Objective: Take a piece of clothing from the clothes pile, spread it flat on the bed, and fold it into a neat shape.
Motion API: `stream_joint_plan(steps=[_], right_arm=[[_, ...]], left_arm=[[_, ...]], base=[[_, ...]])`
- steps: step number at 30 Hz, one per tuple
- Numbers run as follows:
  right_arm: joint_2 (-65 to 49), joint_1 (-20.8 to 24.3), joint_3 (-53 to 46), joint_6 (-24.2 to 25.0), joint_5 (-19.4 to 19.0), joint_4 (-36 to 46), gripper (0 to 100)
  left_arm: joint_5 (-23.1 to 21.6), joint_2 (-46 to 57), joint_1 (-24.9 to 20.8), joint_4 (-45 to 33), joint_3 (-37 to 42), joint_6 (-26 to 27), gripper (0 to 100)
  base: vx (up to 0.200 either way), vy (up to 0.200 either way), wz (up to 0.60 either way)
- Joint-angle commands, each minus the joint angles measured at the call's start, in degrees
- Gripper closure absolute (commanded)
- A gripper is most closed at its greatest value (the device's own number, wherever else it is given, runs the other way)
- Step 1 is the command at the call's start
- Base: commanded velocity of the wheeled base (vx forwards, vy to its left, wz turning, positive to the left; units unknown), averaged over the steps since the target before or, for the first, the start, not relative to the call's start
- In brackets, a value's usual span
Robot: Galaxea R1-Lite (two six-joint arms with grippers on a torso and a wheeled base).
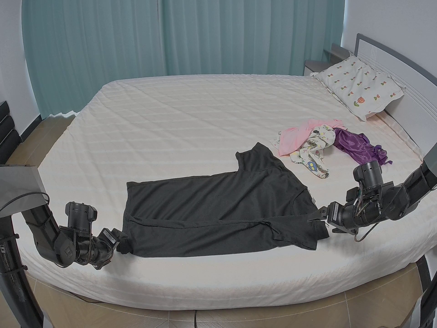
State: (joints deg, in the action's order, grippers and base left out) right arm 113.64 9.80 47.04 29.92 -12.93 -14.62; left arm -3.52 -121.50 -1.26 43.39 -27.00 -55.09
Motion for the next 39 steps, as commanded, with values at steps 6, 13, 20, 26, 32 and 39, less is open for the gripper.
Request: stream_joint_plan(steps=[6,13,20,26,32,39], right_arm=[[3.3,-0.5,-0.5,2.2,0.2,-5.1,0],[6.2,-0.4,-3.3,10.7,-0.1,-13.2,0],[7.6,-1.0,-6.3,13.0,-0.2,-18.5,0],[8.9,-1.2,-7.9,12.9,-1.0,-24.4,0],[11.1,-1.9,-8.0,12.2,-2.1,-26.6,0],[11.3,-2.0,-8.5,12.4,-2.6,-26.8,0]], left_arm=[[-0.1,0.0,0.0,0.1,-0.1,0.1,0],[0.1,0.0,0.1,1.4,0.1,-0.5,0],[0.0,0.1,0.3,2.8,0.8,-0.6,0],[-0.1,0.7,0.4,2.8,0.8,-1.3,0],[-1.0,0.3,0.4,3.2,0.9,-1.2,0],[-3.2,0.6,0.6,3.2,1.5,-1.3,0]], base=[[0.0,0.0,0.0],[0.0,0.0,0.0],[0.171,0.0,0.0],[0.2,0.0,0.0],[0.0,0.0,0.0],[0.0,0.0,0.0]])
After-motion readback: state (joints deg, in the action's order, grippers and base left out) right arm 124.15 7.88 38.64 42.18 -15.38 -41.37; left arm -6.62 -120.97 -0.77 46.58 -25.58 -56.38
